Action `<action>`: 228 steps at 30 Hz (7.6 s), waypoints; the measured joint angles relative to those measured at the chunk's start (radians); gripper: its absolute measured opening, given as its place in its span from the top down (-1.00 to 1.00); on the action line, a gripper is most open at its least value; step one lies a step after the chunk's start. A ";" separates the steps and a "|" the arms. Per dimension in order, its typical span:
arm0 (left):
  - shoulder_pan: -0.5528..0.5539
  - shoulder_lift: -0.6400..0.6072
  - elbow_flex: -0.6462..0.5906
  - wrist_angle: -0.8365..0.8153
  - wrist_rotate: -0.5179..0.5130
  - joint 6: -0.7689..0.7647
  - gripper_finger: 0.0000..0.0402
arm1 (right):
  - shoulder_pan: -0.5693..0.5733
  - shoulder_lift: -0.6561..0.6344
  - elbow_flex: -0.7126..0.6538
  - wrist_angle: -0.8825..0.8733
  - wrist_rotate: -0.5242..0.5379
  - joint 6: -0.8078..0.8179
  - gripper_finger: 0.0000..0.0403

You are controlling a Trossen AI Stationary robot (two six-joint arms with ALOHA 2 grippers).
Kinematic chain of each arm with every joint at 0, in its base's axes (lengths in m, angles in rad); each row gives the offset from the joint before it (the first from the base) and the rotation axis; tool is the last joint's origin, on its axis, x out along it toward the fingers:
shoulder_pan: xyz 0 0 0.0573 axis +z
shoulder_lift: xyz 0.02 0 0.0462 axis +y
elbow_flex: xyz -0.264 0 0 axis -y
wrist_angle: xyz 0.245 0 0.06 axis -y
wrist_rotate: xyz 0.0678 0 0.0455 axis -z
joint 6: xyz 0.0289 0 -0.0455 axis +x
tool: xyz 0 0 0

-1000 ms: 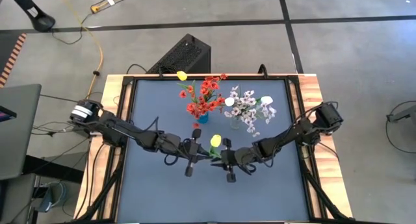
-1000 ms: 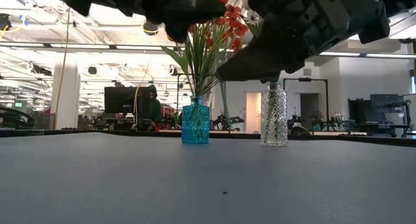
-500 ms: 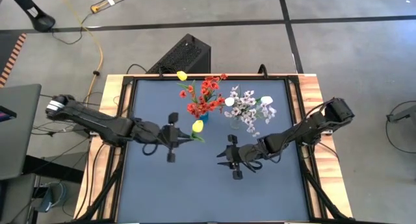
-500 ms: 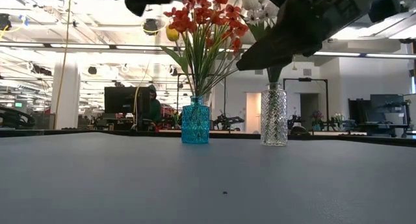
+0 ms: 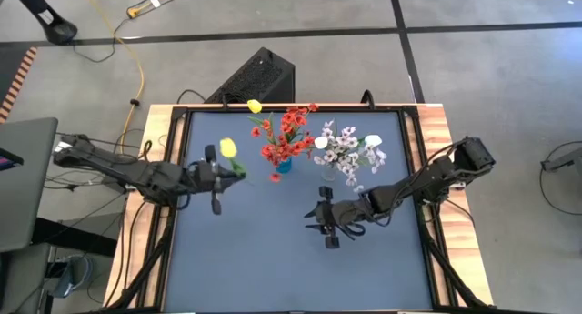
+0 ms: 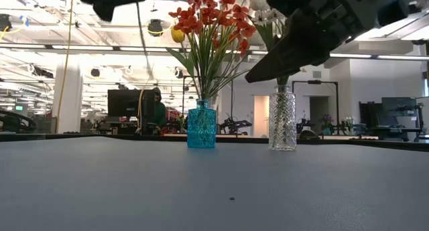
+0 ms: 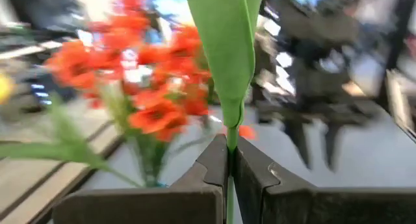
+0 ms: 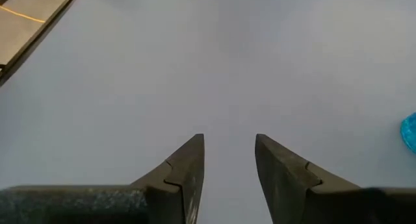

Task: Sort flowers into vase by color
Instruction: Put the yellow tulip into the blue vase, then return to Home Position

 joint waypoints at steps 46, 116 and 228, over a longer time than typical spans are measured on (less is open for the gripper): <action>0.400 0.462 -0.123 0.814 0.074 -0.066 1.00 | -0.019 0.001 0.000 0.061 0.000 0.027 0.20; 0.471 0.683 0.052 0.514 0.180 -0.231 0.56 | -0.023 0.001 0.000 0.036 0.000 0.013 0.20; 0.264 -0.718 -0.485 -0.153 0.345 -0.204 0.44 | -0.346 -1.259 -0.790 -0.134 -0.022 0.157 0.75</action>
